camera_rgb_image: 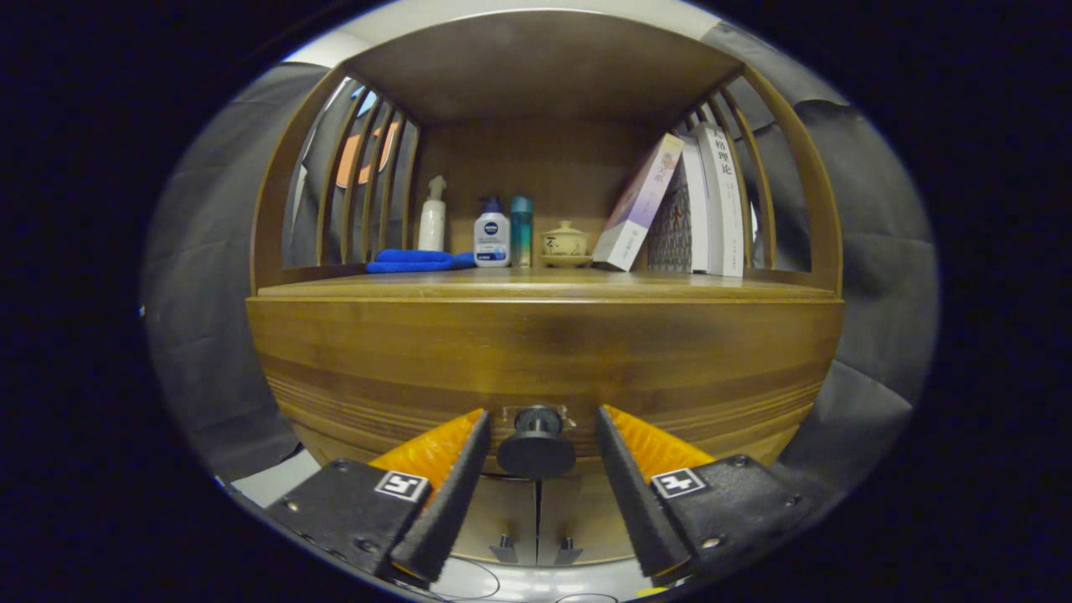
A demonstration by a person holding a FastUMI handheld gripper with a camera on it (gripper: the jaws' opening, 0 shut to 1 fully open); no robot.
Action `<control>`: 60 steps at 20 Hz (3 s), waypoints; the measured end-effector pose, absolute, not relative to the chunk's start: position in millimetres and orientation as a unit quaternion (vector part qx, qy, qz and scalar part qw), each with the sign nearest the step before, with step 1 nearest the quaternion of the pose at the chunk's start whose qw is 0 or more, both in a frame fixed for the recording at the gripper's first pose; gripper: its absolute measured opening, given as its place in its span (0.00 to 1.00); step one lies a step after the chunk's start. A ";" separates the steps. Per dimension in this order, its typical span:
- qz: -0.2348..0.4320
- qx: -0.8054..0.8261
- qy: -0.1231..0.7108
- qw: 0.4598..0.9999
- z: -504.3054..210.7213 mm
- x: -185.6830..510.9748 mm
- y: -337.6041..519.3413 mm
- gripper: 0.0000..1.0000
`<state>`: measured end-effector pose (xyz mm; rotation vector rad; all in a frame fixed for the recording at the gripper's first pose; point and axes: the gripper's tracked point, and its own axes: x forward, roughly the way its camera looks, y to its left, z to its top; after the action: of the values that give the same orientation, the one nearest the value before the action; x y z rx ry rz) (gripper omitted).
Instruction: Pull open the drawer, take out the items inside it, and place them on the countertop above the cabinet.
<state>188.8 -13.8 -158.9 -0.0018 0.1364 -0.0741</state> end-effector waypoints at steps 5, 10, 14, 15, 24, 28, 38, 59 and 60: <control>-0.040 -0.004 0.064 0.997 -159.8 188.1 -12.0 0.51; -0.036 -0.012 0.075 0.996 -161.1 187.3 -9.7 0.42; -0.040 -0.008 0.092 0.995 -162.0 186.8 -9.2 0.37; -0.043 -0.009 0.092 0.995 -161.4 183.9 -9.7 0.36; -0.037 -0.013 0.086 0.996 -165.4 122.9 -9.4 0.36; -0.038 -0.004 0.084 0.996 -168.3 93.1 -8.1 0.36; -0.042 0.004 0.090 0.995 -177.6 44.4 -9.0 0.35; -0.041 0.019 0.084 0.995 -162.7 -39.9 -16.1 0.64; -0.043 0.017 0.081 0.996 -151.7 -46.6 -21.1 0.71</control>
<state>-46.6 -21.1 -151.7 0.0346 0.1616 -0.0853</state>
